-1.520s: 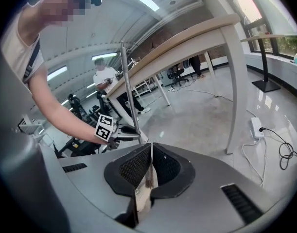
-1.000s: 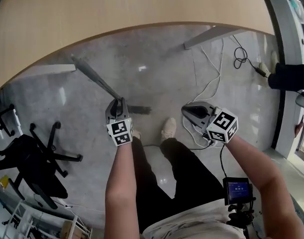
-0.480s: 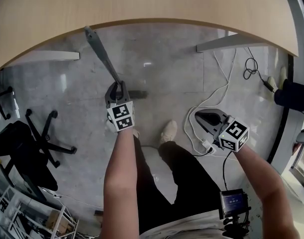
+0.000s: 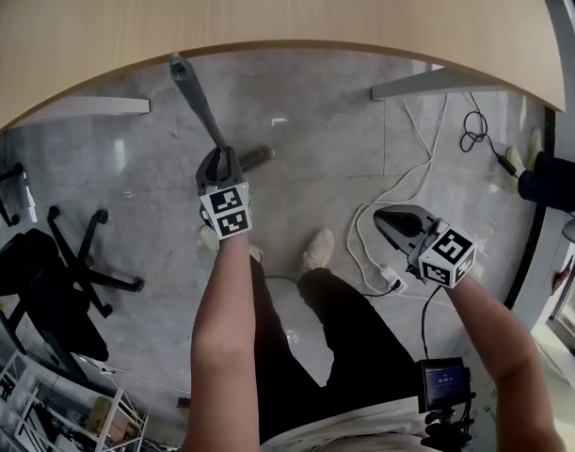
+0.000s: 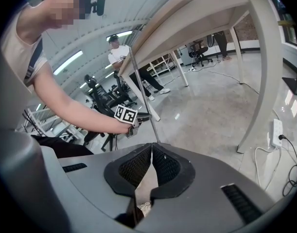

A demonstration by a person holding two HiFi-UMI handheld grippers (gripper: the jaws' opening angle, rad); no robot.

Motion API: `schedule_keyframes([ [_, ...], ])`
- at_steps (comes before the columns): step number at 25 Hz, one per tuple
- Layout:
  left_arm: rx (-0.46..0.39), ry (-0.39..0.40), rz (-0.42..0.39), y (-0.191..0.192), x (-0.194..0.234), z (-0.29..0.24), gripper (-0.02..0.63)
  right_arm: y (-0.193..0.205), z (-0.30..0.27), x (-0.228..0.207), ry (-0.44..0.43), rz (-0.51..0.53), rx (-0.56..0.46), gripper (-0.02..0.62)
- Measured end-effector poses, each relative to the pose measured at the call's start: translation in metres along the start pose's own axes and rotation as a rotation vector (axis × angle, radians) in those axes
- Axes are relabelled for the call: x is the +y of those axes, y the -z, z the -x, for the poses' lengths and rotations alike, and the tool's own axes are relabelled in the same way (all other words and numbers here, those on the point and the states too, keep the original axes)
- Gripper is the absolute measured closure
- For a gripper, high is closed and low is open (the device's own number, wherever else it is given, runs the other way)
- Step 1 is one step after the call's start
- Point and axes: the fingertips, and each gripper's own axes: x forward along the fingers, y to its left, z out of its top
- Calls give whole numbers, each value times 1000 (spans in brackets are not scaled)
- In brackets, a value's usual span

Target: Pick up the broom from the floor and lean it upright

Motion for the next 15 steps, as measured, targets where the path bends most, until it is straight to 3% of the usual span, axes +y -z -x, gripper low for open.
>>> schedule_keyframes([
  [9, 17, 5, -31, -1, 0, -7, 532, 3, 4, -5, 16, -9, -1, 574],
  [15, 21, 8, -53, 0, -3, -7, 466, 2, 6, -5, 28, -7, -4, 574],
])
